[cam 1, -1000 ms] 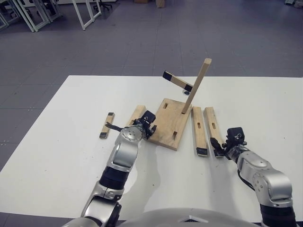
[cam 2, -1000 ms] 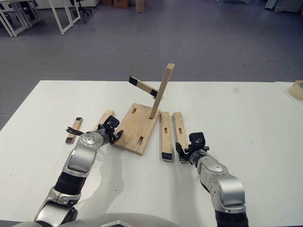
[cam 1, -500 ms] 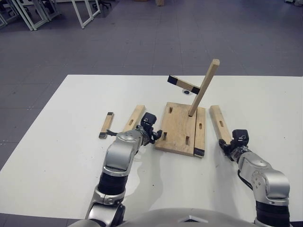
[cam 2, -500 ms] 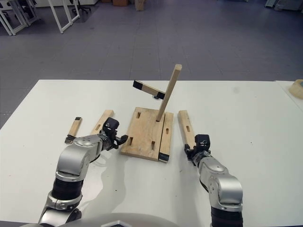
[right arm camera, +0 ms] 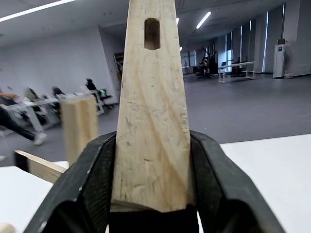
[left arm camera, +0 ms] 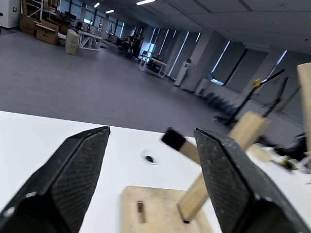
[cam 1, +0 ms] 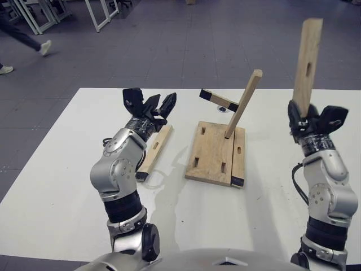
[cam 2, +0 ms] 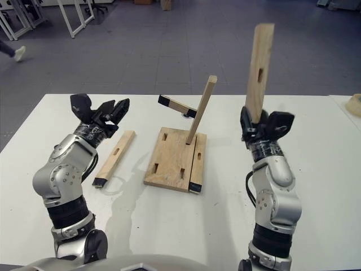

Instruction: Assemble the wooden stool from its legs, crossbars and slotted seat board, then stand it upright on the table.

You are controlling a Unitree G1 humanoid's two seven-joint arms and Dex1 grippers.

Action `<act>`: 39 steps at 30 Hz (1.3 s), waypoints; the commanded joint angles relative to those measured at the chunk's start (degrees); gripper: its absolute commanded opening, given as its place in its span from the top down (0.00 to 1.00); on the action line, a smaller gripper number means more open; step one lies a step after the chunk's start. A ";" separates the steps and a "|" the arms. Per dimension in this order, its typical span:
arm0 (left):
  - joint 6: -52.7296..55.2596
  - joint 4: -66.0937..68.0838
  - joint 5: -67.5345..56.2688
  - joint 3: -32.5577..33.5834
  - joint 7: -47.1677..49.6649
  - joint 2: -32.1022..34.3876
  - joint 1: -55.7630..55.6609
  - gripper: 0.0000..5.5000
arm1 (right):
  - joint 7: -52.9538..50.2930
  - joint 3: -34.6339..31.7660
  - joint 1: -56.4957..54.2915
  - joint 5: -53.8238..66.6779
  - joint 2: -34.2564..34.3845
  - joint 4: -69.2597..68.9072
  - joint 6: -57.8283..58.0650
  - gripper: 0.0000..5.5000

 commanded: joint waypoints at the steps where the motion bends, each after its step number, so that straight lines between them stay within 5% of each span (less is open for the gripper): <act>1: 10.10 -2.02 -19.96 4.71 -1.04 -0.95 -1.17 0.29 | 7.97 -1.23 -8.66 20.74 -4.14 -3.16 9.17 0.63; 9: 17.75 -3.06 -48.37 1.64 4.16 5.59 0.77 0.13 | 32.22 3.49 -16.62 43.52 -19.51 8.34 29.50 0.63; 13: 15.56 -3.23 -57.82 -3.22 8.29 8.47 1.63 0.13 | 43.77 10.10 -17.43 40.88 -22.63 11.82 32.21 0.63; 22: 5.22 -3.62 -69.16 -10.41 14.93 14.26 1.87 0.13 | 48.07 15.50 -16.28 37.43 -21.89 10.40 31.40 0.63; 39: -1.66 -2.36 -64.81 -15.83 10.15 21.49 4.39 0.58 | 49.69 16.54 -16.05 35.81 -23.33 10.35 31.97 0.63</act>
